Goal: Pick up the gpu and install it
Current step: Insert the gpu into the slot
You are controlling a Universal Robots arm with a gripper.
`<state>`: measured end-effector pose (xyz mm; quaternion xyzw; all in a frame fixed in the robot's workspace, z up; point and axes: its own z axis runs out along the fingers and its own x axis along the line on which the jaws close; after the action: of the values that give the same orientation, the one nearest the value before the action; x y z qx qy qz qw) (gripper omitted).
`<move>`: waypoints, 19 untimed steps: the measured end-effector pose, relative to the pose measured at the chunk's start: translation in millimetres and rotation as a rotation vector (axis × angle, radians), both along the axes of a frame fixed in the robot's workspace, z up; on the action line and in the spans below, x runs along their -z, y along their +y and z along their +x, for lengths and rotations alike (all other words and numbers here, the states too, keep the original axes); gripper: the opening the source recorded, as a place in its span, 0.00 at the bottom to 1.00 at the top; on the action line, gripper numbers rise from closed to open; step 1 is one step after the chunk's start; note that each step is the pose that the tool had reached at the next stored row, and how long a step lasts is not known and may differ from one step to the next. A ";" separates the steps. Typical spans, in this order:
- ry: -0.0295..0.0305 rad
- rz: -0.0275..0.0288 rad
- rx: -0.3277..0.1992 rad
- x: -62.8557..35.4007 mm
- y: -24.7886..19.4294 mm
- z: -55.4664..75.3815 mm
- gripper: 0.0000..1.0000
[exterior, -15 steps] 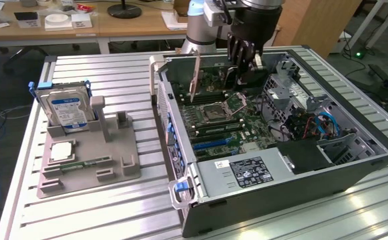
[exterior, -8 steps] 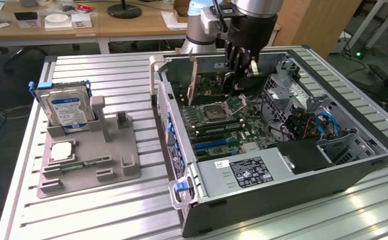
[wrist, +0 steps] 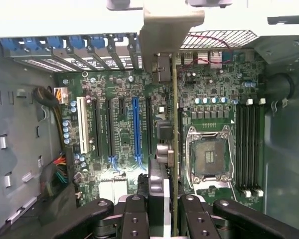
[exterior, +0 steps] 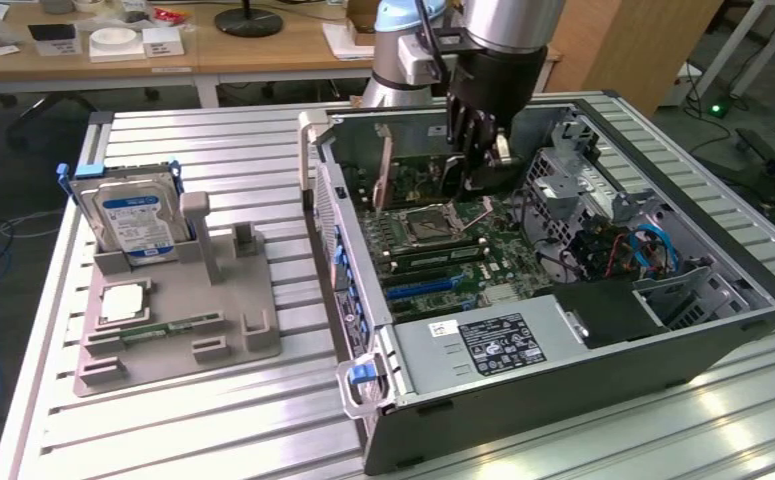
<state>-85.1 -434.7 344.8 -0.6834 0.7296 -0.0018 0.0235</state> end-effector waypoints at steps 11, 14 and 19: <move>-0.0001 0.0002 0.000 18.4 -10.9 -0.7 0.28; 0.0000 0.0001 0.000 22.3 -13.8 -0.9 0.28; 0.0001 0.0001 -0.007 30.4 -15.3 -0.9 0.28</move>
<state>-86.1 -450.0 314.4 -0.6859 0.7274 -0.0016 0.0235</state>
